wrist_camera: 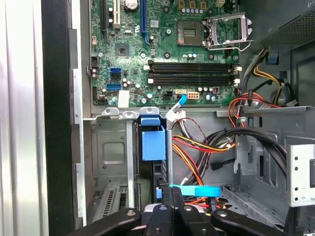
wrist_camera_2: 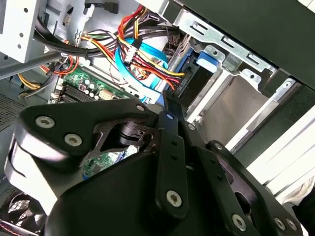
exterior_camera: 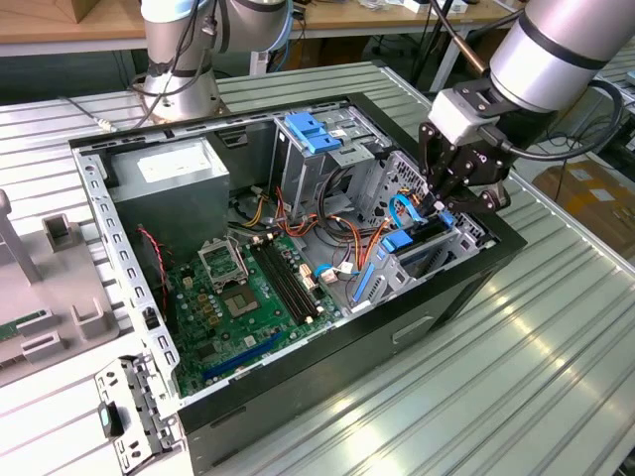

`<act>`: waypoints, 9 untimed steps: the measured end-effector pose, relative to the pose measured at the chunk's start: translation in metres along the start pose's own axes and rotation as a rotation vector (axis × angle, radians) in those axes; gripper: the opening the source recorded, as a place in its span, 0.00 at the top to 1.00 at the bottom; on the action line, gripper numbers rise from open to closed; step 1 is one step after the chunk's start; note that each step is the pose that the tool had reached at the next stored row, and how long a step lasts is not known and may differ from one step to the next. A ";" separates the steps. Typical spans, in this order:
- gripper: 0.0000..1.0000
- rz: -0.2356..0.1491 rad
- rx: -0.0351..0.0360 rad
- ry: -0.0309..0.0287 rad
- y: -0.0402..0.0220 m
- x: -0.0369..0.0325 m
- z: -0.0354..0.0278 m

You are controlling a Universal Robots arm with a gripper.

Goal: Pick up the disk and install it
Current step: 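Insert the second disk wire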

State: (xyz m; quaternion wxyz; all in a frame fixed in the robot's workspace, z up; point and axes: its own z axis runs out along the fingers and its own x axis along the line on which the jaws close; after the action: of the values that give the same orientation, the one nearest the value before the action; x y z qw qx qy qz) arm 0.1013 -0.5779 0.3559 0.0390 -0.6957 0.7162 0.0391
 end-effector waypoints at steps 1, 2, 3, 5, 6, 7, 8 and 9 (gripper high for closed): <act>0.89 0.000 -0.0001 -0.0004 0.0000 0.0000 0.0002; 0.89 0.000 0.0000 -0.0006 0.0000 0.0001 0.0007; 0.89 0.000 0.0000 -0.0006 0.0000 0.0002 0.0011; 0.89 0.000 -0.0004 -0.0006 0.0000 0.0003 0.0023; 0.89 0.000 -0.0009 -0.0006 -0.0001 0.0006 0.0032; 0.89 0.000 -0.0014 -0.0005 -0.0002 0.0007 0.0039; 0.89 0.000 -0.0020 -0.0004 -0.0003 0.0009 0.0051; 0.89 0.000 -0.0023 -0.0004 -0.0003 0.0010 0.0058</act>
State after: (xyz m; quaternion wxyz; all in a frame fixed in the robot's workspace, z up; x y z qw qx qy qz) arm 0.1015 -0.5783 0.3501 0.0383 -0.6956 0.7162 0.0401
